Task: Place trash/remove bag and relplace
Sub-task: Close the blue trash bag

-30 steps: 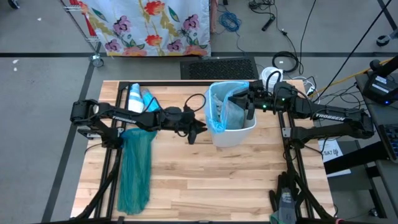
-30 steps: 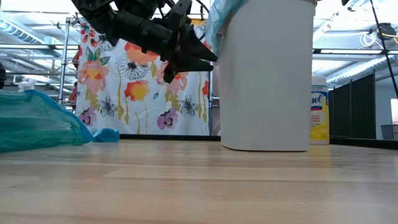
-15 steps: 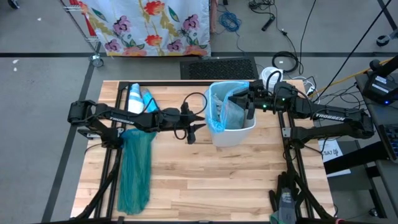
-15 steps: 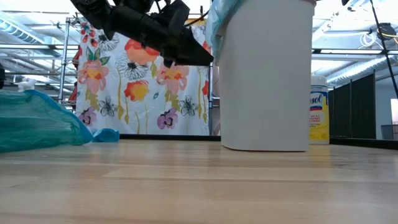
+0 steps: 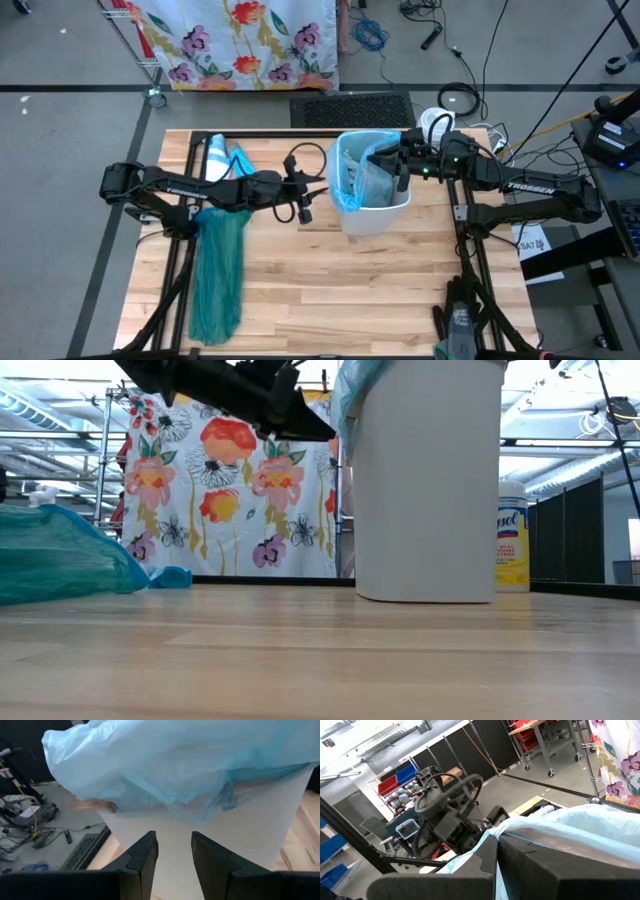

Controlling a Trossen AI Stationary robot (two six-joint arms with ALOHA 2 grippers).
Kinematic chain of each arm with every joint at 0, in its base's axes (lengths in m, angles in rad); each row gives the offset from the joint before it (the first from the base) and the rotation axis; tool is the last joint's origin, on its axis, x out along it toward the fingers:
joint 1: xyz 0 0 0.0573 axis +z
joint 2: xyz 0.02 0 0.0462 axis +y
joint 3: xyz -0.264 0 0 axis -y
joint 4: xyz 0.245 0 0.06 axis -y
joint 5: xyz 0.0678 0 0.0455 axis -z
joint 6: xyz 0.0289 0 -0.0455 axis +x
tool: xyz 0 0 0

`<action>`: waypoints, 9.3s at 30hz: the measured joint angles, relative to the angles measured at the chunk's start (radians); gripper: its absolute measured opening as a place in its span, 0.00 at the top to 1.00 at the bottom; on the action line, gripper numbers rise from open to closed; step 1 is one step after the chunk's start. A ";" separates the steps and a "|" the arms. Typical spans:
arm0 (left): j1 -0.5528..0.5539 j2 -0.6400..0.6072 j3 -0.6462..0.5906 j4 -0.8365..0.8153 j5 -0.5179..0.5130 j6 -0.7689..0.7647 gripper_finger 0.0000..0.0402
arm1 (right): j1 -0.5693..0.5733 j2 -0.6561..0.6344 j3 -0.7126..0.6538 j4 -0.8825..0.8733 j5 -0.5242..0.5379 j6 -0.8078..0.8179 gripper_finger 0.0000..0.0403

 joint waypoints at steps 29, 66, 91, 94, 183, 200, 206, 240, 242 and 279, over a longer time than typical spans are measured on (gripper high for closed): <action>-0.014 0.081 0.013 0.184 0.133 0.009 0.83 | 0.001 0.000 -0.001 0.015 -0.001 0.003 1.00; 0.058 -0.069 0.518 -0.425 0.031 0.114 1.00 | 0.018 0.001 -0.001 0.031 -0.004 0.022 1.00; 0.062 0.028 0.611 -0.450 0.034 -0.027 0.89 | 0.015 -0.063 -0.002 0.192 -0.004 -0.008 1.00; 0.063 0.028 0.611 -0.452 0.031 -0.064 0.83 | 0.015 -0.063 -0.002 0.159 -0.003 -0.008 1.00; 0.110 -0.137 0.610 -0.801 0.184 -0.324 0.46 | 0.019 -0.300 0.000 -0.263 -0.002 0.069 0.61; 0.109 -0.168 0.603 -1.168 0.081 -0.454 0.99 | 0.014 -0.340 0.007 -0.629 0.018 0.153 0.98; 0.103 -0.216 0.492 -1.142 0.070 -0.519 0.99 | -0.050 -0.298 0.132 -0.835 0.006 0.080 1.00; 0.029 -0.140 0.000 -0.383 0.078 -0.710 1.00 | -0.712 0.082 0.228 -0.887 -0.715 -0.474 1.00; 0.056 -0.109 0.000 -0.350 0.063 -0.674 1.00 | -0.690 0.098 0.228 -0.816 -0.708 -0.471 1.00; 0.226 -0.315 0.004 -0.280 0.045 -0.552 1.00 | -0.633 -0.031 0.229 -0.662 -0.616 -0.317 1.00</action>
